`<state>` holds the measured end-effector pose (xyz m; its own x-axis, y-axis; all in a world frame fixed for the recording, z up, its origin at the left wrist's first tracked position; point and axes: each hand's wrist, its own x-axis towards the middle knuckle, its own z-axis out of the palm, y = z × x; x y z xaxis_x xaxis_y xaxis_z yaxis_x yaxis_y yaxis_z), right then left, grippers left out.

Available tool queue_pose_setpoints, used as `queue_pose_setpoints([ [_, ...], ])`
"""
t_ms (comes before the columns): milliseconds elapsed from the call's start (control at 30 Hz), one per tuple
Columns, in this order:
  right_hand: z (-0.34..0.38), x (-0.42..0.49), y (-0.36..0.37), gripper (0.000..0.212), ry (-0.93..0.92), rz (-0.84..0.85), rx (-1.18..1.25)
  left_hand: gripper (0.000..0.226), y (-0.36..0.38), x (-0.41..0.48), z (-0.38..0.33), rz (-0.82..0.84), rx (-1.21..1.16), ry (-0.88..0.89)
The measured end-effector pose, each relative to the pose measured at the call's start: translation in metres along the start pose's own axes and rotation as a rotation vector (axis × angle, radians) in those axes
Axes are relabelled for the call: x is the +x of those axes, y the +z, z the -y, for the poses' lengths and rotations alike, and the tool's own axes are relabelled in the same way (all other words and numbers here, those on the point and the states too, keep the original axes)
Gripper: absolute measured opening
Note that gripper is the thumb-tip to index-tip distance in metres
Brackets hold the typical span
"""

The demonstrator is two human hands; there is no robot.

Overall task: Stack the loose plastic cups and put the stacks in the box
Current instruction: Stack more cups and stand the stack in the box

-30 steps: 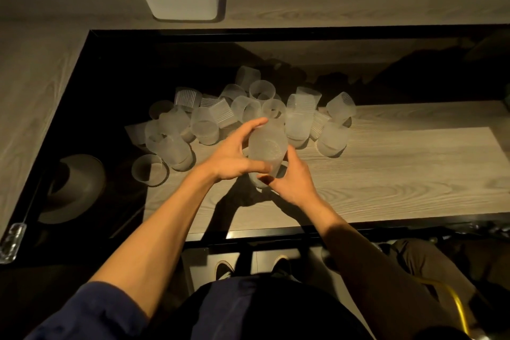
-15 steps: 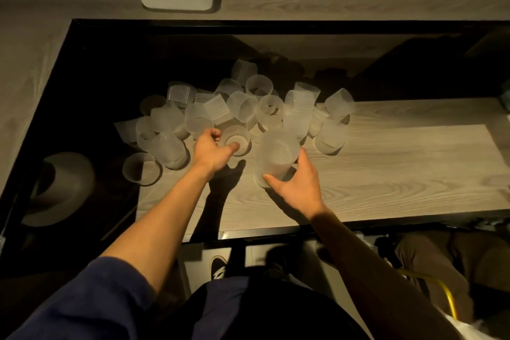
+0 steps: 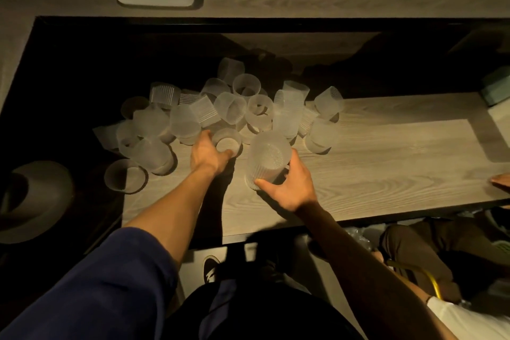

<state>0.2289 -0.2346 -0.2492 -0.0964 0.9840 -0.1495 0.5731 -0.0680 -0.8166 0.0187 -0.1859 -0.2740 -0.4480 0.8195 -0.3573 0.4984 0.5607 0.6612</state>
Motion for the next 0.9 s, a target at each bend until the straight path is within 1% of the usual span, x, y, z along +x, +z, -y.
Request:
queue_pose_setpoints([
  [67, 0.000, 0.000, 0.000, 0.089, -0.009, -0.004, 0.002, 0.067, -0.003, -0.003, 0.001, -0.002, 0.040, 0.030],
  [133, 0.000, -0.001, 0.000, 0.088, -0.018, -0.003, 0.007, 0.061, -0.007, -0.007, 0.003, -0.024, 0.056, 0.081],
  [200, -0.001, -0.002, 0.001, 0.086, -0.025, 0.000, 0.006, 0.052, -0.011, -0.013, 0.007, -0.054, 0.040, 0.101],
  [267, 0.000, -0.003, 0.001, 0.084, -0.027, 0.003, -0.002, 0.054, -0.016, -0.021, 0.011, -0.053, -0.026, 0.088],
  [300, 0.001, -0.004, 0.000, 0.084, -0.026, 0.005, -0.001, 0.055, -0.018, -0.023, 0.014, -0.050, -0.081, 0.083],
  [333, 0.001, -0.004, 0.000, 0.084, -0.024, 0.006, 0.002, 0.049, -0.021, -0.027, 0.014, -0.051, -0.166, 0.085],
  [400, 0.002, -0.006, -0.001, 0.084, -0.019, 0.013, 0.010, 0.032, -0.029, -0.032, 0.011, -0.076, -0.409, 0.079],
  [433, 0.002, -0.006, -0.001, 0.084, -0.015, 0.018, 0.008, 0.027, -0.034, -0.033, 0.008, -0.100, -0.526, 0.084],
  [500, 0.004, -0.005, -0.001, 0.085, -0.016, 0.029, 0.001, 0.028, -0.047, -0.039, -0.005, -0.147, -0.650, 0.169],
  [600, 0.007, -0.004, 0.003, 0.086, -0.040, 0.052, -0.014, 0.047, -0.064, -0.055, -0.034, -0.165, -0.606, 0.405],
  [667, 0.010, -0.005, 0.006, 0.085, -0.059, 0.057, -0.022, 0.048, -0.071, -0.067, -0.052, -0.114, -0.507, 0.573],
  [733, 0.011, -0.005, 0.011, 0.086, -0.066, 0.059, -0.016, 0.049, -0.073, -0.076, -0.061, -0.062, -0.352, 0.716],
  [800, 0.011, -0.005, 0.013, 0.088, -0.058, 0.054, -0.002, 0.049, -0.073, -0.082, -0.063, -0.039, -0.268, 0.798],
  [900, 0.010, -0.005, 0.011, 0.088, -0.059, 0.056, 0.000, 0.046, -0.074, -0.089, -0.055, -0.046, -0.230, 0.860],
])
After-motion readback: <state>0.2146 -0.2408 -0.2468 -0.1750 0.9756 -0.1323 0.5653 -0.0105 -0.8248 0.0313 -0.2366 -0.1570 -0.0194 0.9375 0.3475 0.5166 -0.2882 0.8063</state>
